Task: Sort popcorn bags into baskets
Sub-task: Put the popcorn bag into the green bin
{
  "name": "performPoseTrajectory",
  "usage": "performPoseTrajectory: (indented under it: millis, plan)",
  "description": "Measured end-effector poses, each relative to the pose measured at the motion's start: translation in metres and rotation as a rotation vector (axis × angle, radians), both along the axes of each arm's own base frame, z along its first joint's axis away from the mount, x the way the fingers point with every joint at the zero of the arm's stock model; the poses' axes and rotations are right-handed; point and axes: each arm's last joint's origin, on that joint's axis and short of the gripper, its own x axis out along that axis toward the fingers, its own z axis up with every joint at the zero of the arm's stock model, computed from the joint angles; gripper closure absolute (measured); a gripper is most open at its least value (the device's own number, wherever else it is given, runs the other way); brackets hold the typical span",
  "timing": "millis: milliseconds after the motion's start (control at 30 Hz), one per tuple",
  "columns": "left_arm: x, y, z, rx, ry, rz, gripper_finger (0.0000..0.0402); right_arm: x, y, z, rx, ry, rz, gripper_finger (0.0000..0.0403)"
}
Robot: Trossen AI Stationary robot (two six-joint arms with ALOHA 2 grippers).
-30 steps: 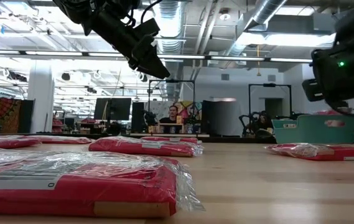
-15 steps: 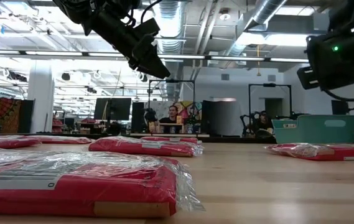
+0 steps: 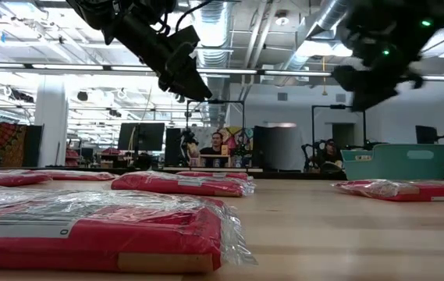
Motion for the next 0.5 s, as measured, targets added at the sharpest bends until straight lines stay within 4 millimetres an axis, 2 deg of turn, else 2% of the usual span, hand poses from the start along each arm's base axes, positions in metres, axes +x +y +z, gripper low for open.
performPoseTrajectory:
  millis: [100,267,500]
  plan:
    - [0.000,-0.005,-0.002,-0.009,0.026,-0.016,0.0139,0.015,0.003,0.004,0.115,-0.031,0.264,0.0287]
    - [0.003,-0.018,-0.005,-0.011,0.055,-0.061,0.0139,0.022,0.032,0.003,0.272,0.000,0.654,0.0271]
    - [0.008,-0.037,-0.003,-0.025,0.034,-0.116,0.0139,0.019,0.082,-0.009,0.394,0.097,0.883,0.0244]
